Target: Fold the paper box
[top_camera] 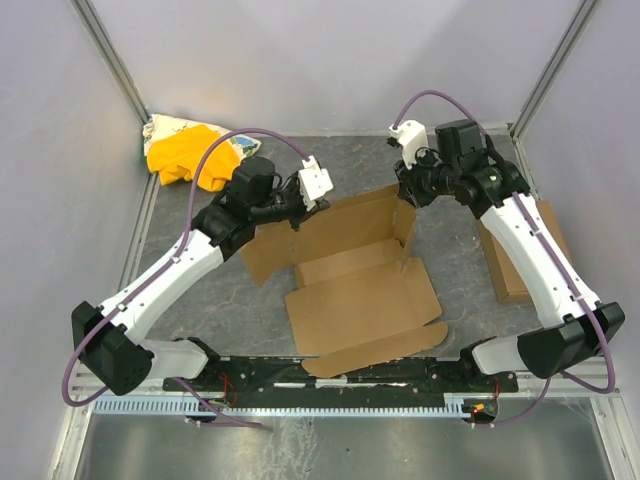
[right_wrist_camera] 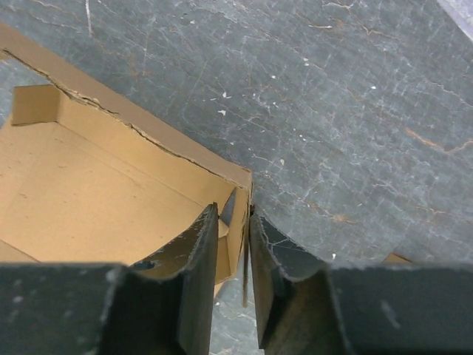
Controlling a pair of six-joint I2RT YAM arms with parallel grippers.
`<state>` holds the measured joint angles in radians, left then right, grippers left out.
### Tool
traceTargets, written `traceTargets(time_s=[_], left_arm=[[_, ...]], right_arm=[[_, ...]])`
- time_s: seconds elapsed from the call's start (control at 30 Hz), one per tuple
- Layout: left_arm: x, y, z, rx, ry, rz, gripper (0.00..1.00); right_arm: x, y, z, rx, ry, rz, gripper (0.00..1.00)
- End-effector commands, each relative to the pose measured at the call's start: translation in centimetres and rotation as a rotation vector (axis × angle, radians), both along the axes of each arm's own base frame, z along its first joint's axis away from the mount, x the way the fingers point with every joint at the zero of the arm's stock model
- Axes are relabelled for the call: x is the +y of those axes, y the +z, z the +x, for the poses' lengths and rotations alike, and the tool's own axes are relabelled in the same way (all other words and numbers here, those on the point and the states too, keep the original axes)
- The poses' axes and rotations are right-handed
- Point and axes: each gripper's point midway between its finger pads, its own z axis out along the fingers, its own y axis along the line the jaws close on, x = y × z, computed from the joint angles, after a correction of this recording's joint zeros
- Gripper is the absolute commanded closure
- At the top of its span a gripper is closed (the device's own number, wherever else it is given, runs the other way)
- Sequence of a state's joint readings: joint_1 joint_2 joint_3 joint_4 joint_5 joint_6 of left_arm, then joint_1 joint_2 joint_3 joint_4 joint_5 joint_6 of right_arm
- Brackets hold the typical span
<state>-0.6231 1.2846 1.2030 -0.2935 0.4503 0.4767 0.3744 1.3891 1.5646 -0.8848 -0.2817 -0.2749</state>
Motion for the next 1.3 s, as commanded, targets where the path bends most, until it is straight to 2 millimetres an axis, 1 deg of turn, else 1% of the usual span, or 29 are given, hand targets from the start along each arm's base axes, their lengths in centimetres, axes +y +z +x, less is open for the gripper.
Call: traceTargets(time_s=[0.0,0.07,0.13,0.27,0.33,0.37,0.4,0.43,0.57,0.6,0.67,0.77,0.87,1.03,1.1,1.2,1.27], left_arm=[[-0.7,2.0,0.5,-0.046,0.011,-0.067,0.97],[-0.6,2.0,0.5,-0.047,0.015,-0.064,0.97],[-0.6,2.0,0.4,-0.047,0.014,-0.066,0.97],[-0.5,2.3,0.5,-0.048,0.026,-0.075,0.97],[-0.5,2.4,0.4,-0.046,0.026,-0.077,0.97],[-0.5,2.4,0.5,-0.044,0.03,-0.078,0.97],[-0.5,2.4,0.5,-0.045,0.034,-0.079,0.97],[-0.5,2.5,0.6,-0.043,0.043,-0.082,0.97],[-0.4,2.5,0.9,-0.041,0.063,-0.089,0.97],[-0.4,2.5,0.9,-0.039,0.065,-0.092,0.97],[-0.5,2.5,1.0,-0.035,0.07,-0.096,0.97],[-0.6,2.5,1.1,-0.028,0.073,-0.103,0.97],[-0.8,2.5,1.2,-0.019,0.076,-0.11,0.97],[-1.0,2.2,1.0,-0.006,0.061,-0.108,0.97],[-1.0,2.3,0.8,-0.007,0.053,-0.113,0.97],[-1.1,2.4,0.3,-0.015,0.034,-0.122,0.97],[-1.0,2.8,0.0,-0.027,0.024,-0.139,0.97]], right_arm=[[-0.9,1.3,1.5,-0.062,-0.107,-0.034,0.67],[-1.9,1.5,2.0,-0.081,-0.158,-0.066,0.6],[-2.7,1.2,2.1,-0.082,-0.201,-0.09,0.56],[-5.8,0.9,2.6,-0.107,-0.407,-0.14,0.56],[-7.5,1.0,2.3,-0.13,-0.521,-0.14,0.57],[-7.9,1.1,1.9,-0.136,-0.567,-0.119,0.58],[-8.0,1.0,1.4,-0.134,-0.591,-0.082,0.6],[-7.7,0.0,0.6,-0.11,-0.586,-0.045,0.61],[-5.1,-2.2,-2.3,-0.044,-0.56,0.212,0.65],[-4.5,-1.8,-2.9,-0.057,-0.547,0.286,0.65],[-4.9,-2.8,-3.7,-0.047,-0.59,0.33,0.64],[-4.9,-3.5,-4.3,-0.042,-0.604,0.373,0.61],[-4.1,-4.0,-4.3,-0.025,-0.58,0.408,0.6],[-2.9,-2.8,-4.1,-0.02,-0.544,0.478,0.63],[-3.2,-3.6,-3.6,-0.016,-0.577,0.458,0.63],[-4.7,-5.4,-2.6,-0.014,-0.676,0.386,0.65],[-5.4,-6.5,-2.1,-0.01,-0.718,0.346,0.65]])
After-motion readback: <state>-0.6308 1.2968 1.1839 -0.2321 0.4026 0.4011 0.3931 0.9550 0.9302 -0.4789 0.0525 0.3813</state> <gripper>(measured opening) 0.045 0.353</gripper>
